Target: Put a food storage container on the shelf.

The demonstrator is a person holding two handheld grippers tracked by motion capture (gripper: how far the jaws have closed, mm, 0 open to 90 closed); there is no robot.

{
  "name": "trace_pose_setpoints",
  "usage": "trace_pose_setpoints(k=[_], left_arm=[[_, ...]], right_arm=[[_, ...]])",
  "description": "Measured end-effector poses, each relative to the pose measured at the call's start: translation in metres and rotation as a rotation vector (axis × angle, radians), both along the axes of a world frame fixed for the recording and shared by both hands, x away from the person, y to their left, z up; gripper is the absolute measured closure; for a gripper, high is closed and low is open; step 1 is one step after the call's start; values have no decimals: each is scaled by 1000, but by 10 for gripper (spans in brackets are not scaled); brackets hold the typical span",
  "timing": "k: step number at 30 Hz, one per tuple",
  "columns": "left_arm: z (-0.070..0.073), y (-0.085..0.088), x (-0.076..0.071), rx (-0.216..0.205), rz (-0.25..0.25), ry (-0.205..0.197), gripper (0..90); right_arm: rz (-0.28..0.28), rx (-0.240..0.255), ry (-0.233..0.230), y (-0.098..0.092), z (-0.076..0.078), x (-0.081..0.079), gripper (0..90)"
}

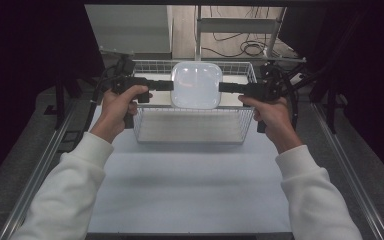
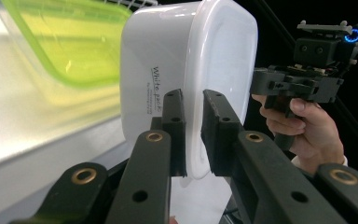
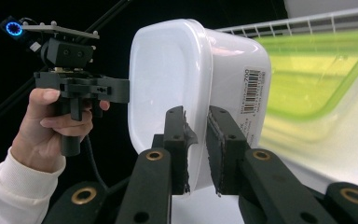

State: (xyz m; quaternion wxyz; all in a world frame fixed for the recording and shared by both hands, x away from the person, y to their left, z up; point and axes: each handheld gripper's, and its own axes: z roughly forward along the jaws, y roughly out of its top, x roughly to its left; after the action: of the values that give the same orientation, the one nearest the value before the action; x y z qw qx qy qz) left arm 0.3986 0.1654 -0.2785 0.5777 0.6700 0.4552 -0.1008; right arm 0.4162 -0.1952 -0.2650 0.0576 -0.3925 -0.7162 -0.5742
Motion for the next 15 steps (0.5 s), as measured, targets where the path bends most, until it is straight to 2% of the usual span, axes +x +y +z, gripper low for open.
trace_pose_setpoints(k=[3, 7, 15], left_arm=[[6, 1, 8, 3, -3, -17, 809], [12, 3, 21, -8, 4, -4, 810], [18, 3, 39, -12, 12, 7, 811]], right_arm=[[1, -2, -2, 1, 5, 6, 779], [-3, 0, 4, 2, 13, 19, 777], [-10, 8, 25, 3, 16, 38, 776]])
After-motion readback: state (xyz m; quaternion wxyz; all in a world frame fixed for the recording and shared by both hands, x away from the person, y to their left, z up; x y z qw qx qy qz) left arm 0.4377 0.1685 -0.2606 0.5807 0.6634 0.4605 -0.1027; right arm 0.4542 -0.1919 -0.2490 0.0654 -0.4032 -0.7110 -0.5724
